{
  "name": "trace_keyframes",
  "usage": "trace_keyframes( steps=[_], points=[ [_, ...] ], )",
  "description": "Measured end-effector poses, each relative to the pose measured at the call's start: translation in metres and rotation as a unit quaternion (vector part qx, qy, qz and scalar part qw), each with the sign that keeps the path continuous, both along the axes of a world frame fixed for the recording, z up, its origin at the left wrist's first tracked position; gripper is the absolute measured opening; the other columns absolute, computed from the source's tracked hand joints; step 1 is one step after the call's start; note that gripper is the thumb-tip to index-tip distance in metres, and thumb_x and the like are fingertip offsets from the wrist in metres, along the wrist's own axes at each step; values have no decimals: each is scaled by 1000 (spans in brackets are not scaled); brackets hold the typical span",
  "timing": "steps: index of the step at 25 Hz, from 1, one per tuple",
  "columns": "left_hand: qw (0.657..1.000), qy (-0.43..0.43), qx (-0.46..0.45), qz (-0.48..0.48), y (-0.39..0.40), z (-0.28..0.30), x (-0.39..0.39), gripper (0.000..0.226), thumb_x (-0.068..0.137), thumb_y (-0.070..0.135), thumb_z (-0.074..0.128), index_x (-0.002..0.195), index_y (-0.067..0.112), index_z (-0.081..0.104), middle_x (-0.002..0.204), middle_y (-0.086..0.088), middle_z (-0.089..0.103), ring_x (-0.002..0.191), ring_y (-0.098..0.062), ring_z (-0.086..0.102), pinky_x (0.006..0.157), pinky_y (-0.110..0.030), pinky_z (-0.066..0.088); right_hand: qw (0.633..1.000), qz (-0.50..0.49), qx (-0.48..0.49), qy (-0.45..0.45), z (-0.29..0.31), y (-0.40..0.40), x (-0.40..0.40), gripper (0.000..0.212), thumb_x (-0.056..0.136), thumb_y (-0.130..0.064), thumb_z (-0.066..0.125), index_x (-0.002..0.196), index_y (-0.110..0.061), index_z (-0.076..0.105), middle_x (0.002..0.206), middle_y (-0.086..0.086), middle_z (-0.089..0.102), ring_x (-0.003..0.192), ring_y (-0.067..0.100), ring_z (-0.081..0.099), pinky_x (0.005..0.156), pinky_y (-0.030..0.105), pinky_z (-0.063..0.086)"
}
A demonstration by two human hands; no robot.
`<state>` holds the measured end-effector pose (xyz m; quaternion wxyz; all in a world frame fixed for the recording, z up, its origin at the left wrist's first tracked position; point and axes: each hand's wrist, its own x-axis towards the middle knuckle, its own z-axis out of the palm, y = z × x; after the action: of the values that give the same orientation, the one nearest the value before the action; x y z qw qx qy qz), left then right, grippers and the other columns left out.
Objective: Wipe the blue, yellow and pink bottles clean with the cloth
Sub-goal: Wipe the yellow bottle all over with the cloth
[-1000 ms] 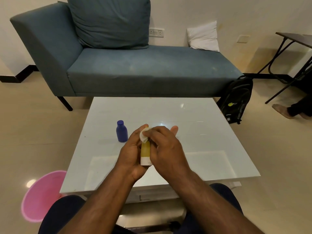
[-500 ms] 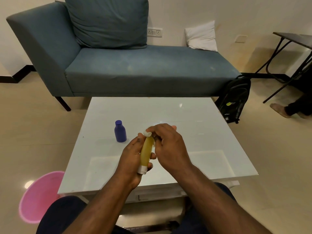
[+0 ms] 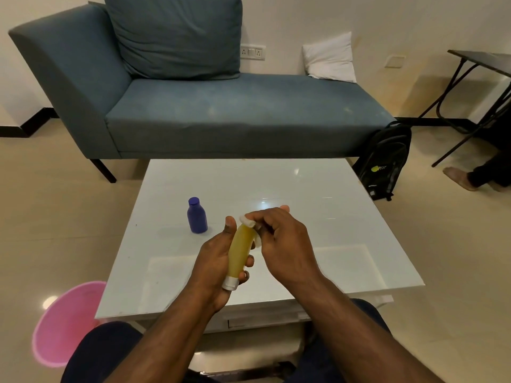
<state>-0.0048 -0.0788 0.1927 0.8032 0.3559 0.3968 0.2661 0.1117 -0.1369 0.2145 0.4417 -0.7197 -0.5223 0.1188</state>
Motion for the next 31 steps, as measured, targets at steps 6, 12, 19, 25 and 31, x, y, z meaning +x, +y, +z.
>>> trace_keyframes(
  steps=[6,12,19,25,31],
  points=[
    [1000,-14,-22,15,0,4,5,37,101,44,45,91,13,63,63,-4,68,48,-13,57,40,-21,43,992,59,48,-98,13,1,-11,37,87,-34,41,100,-14,70,100,2,67,93,12,53,84,27,45],
    [992,-87,-83,-40,2,-2,0,67,73,67,54,112,13,63,85,-9,65,56,-15,56,38,-20,46,997,-23,-7,73,4,3,-3,24,93,-9,55,104,-25,69,100,-12,66,97,-2,57,92,23,46],
    [998,-57,-21,17,5,-2,1,35,91,38,62,120,19,61,110,-14,73,92,-31,74,73,-44,61,993,-39,-8,112,8,6,-3,19,94,-13,55,102,-23,69,97,-15,65,92,-4,58,74,7,45],
    [989,-104,-95,53,10,-2,4,37,91,40,64,116,13,63,91,-12,74,85,-26,70,88,-44,56,991,-56,37,114,-7,-9,-25,19,91,-11,60,98,-27,67,94,-19,61,94,-1,57,77,10,47],
    [988,-99,-105,54,16,-6,4,49,85,36,69,128,13,61,109,-19,71,103,-33,68,105,-54,46,995,-52,34,80,-6,-3,-20,18,91,-9,60,99,-23,69,94,-17,61,93,-1,57,82,14,48]
  ],
)
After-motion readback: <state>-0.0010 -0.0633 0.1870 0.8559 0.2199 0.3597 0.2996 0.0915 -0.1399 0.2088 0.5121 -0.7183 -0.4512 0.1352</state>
